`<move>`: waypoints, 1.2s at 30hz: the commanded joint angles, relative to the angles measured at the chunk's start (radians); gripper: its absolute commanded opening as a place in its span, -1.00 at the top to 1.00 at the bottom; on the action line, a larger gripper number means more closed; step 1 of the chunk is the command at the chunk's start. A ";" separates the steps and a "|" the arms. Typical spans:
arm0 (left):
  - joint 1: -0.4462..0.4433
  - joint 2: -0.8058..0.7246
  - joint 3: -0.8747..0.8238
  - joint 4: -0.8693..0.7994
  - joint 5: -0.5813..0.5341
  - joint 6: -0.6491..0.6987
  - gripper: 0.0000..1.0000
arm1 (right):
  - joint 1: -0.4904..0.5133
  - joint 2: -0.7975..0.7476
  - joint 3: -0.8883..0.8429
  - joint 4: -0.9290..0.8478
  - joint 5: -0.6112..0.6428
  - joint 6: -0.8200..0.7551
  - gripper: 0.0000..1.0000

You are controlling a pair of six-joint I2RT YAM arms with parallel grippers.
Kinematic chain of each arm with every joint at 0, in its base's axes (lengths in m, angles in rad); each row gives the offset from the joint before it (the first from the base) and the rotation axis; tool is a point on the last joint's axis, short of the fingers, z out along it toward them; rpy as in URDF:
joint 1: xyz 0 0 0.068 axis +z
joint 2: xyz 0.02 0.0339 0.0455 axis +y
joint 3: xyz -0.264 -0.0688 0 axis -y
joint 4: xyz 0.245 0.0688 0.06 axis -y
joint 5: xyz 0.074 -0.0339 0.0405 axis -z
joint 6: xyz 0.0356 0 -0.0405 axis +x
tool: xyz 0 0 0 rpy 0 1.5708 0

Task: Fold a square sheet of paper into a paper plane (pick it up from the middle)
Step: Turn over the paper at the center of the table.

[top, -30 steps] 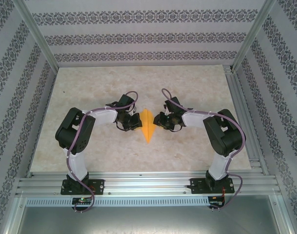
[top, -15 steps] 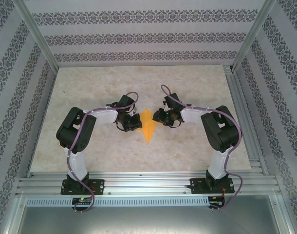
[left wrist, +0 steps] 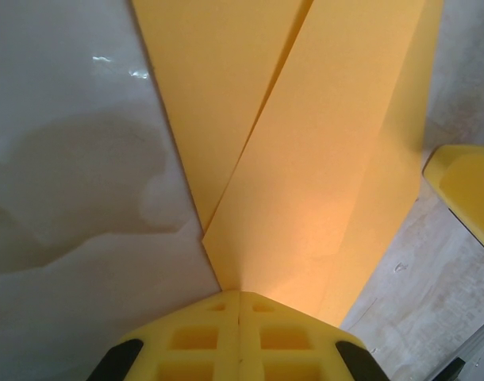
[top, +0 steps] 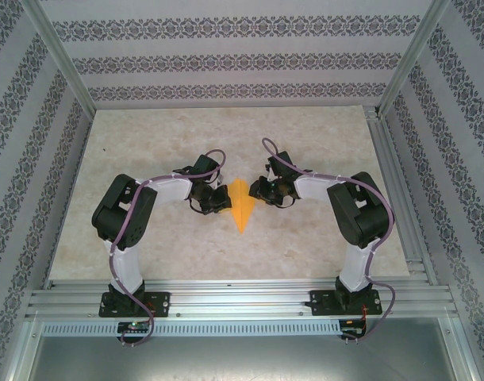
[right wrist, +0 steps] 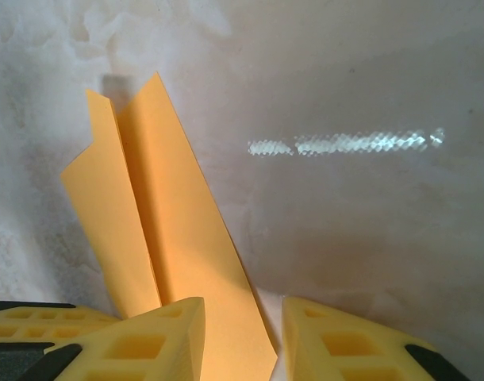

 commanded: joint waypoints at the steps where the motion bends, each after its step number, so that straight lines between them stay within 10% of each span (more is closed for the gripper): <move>1: -0.003 0.025 -0.005 -0.027 0.003 0.026 0.99 | 0.031 0.000 -0.014 0.022 -0.054 0.003 0.38; 19: -0.003 0.020 -0.007 -0.017 0.008 0.020 0.99 | 0.054 -0.043 -0.105 0.189 -0.112 0.102 0.40; 36: 0.004 -0.061 -0.015 0.049 0.067 -0.039 0.86 | 0.064 -0.088 -0.086 0.115 -0.071 0.042 0.94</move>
